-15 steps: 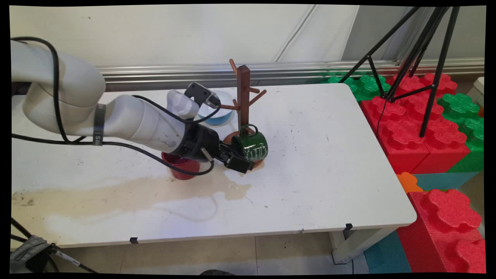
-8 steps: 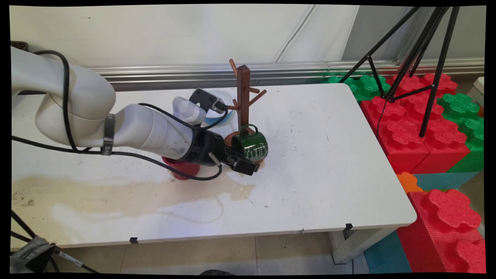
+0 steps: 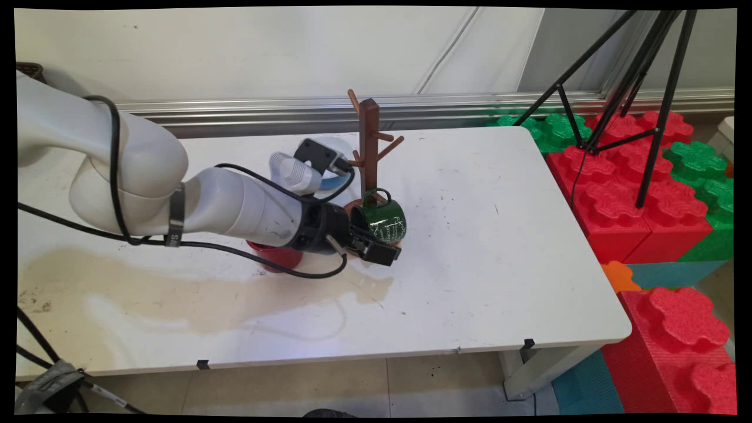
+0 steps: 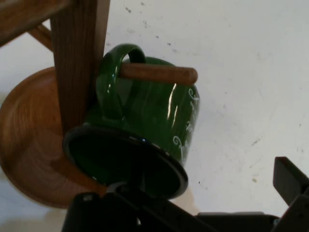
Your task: Pick up the green mug from the rack
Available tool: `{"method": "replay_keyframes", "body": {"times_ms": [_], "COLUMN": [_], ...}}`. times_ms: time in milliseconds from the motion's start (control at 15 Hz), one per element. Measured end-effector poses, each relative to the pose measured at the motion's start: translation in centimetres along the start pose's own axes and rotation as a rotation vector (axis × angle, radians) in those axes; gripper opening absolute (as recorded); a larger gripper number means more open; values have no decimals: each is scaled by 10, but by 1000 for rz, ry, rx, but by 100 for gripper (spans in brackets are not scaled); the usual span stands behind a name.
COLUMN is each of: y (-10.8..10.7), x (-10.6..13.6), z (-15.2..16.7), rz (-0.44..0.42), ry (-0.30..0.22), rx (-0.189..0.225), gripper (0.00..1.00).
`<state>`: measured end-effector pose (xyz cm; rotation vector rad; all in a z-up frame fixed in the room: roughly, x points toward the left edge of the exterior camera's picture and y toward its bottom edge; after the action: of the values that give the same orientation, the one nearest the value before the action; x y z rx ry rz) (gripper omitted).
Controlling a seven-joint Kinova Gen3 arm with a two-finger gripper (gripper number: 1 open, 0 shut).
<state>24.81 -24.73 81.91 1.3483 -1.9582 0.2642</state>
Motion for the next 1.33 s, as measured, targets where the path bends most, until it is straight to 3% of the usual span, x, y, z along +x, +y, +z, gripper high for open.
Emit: {"method": "replay_keyframes", "body": {"times_ms": [1267, 1333], "y": [7, 7], "x": [-6, -6], "z": [24, 25], "rz": [38, 42], "ry": [50, 52], "rx": [45, 45], "gripper": [100, 0]}}
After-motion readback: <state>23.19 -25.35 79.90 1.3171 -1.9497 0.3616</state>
